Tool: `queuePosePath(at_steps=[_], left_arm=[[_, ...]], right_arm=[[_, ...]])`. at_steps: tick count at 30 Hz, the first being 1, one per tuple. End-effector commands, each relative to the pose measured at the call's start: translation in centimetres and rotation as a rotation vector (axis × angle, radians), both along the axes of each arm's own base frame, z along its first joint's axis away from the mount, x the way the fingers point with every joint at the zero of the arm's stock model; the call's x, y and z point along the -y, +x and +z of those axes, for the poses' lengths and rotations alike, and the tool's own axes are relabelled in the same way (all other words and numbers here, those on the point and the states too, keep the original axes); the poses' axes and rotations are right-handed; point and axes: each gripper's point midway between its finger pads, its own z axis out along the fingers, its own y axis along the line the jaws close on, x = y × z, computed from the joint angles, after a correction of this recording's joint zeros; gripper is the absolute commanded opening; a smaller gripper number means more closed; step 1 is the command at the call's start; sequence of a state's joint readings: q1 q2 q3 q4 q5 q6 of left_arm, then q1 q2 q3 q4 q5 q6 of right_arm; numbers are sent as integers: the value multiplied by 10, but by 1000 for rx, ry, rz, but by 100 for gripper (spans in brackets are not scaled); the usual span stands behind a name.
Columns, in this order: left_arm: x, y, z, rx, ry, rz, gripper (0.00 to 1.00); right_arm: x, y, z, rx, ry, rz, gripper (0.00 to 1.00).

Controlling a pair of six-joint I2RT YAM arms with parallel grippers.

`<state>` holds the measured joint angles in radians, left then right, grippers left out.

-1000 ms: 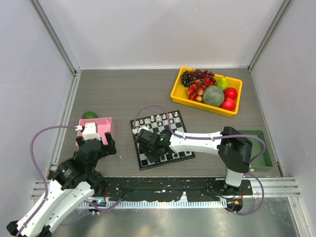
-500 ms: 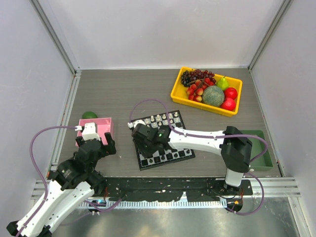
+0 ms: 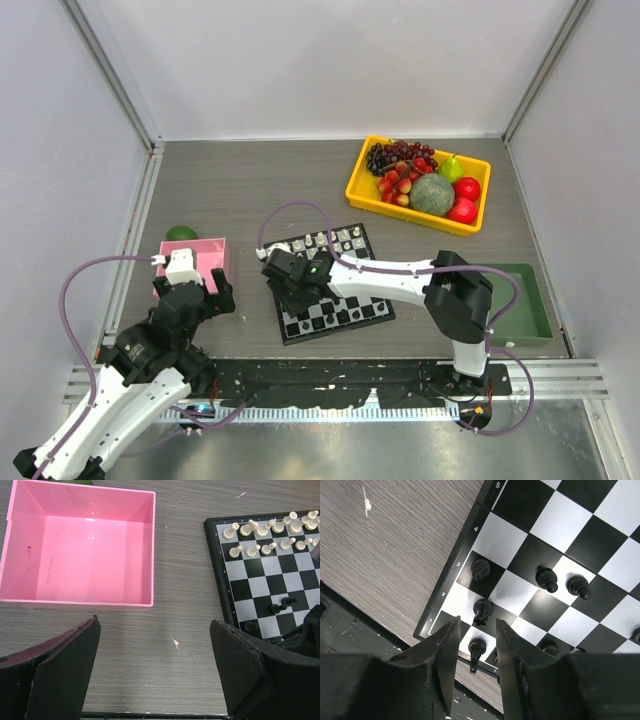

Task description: Set up the chess pieces on the board

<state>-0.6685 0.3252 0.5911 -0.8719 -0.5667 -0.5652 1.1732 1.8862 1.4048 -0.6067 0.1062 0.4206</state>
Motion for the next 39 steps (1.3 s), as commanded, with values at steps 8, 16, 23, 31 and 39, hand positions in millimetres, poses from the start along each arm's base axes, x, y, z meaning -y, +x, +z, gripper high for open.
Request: queuePosePath(at_steps=[8, 16, 23, 31, 39], left_arm=[[0, 6, 8, 41, -12, 13, 99], [0, 5, 8, 41, -13, 13, 99], [0, 6, 9, 42, -14, 13, 99], [1, 6, 8, 40, -13, 10, 99], [1, 6, 7, 35, -9, 10, 99]], right_arm=[[-14, 9, 5, -7, 40, 15, 40], [-13, 12, 4, 11, 32, 8, 27], [-13, 2, 15, -3, 88, 22, 15], [-9, -22, 22, -15, 98, 48, 15], [-10, -35, 12, -39, 86, 75, 15]])
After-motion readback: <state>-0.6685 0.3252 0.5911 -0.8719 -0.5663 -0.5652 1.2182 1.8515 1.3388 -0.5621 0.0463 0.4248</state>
